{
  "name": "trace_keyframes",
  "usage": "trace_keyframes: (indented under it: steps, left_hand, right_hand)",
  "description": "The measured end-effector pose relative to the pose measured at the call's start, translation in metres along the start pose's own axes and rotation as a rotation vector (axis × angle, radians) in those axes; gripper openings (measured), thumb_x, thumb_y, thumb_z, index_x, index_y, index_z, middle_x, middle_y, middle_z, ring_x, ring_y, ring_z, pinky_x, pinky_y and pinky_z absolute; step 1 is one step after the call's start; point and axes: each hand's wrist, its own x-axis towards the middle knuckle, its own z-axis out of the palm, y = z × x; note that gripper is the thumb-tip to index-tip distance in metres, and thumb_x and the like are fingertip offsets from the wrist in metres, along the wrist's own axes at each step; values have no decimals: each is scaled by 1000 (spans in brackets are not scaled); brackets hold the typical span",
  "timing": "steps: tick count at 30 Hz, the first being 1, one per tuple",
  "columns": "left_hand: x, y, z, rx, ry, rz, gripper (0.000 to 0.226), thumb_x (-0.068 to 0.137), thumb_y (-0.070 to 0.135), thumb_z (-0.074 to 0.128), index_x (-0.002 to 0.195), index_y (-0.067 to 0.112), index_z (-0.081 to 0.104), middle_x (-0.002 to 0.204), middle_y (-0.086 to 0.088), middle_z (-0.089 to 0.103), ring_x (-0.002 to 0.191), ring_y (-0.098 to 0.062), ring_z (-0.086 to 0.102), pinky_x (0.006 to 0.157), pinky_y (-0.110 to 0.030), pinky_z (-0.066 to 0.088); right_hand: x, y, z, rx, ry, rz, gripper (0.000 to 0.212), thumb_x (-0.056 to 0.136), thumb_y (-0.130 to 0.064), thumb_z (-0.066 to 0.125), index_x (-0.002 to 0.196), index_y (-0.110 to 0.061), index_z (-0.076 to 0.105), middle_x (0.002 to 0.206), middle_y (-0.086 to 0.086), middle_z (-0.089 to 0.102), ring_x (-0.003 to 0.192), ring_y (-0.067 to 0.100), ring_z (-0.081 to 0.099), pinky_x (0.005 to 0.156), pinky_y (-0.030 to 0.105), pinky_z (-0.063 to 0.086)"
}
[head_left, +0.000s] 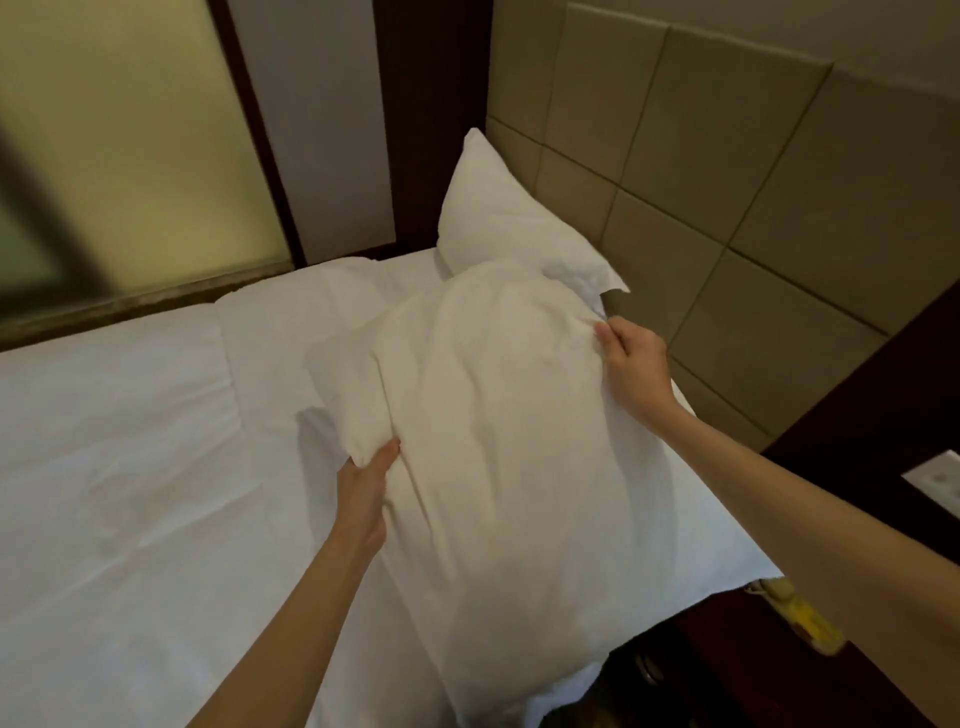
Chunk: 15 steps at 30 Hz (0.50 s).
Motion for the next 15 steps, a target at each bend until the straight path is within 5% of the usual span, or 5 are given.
trace_keyframes:
  steps: [9, 15]
  left_hand:
    - [53, -20, 123, 60, -173, -72, 55, 89, 23, 65, 139, 11, 47, 134, -10, 59, 119, -27, 57, 104, -44, 45]
    - [90, -58, 245, 157, -350, -179, 50, 96, 12, 53, 143, 7, 38, 139, -14, 53, 121, -30, 55, 100, -42, 46]
  right_hand:
    - [92, 14, -58, -161, 139, -149, 28, 98, -23, 44, 72, -15, 51, 66, 4, 55, 64, 21, 49, 61, 39, 41]
    - [161, 46, -124, -312, 189, -273, 29, 98, -22, 45, 82, -1, 56, 62, 18, 57, 59, 36, 52, 57, 44, 41]
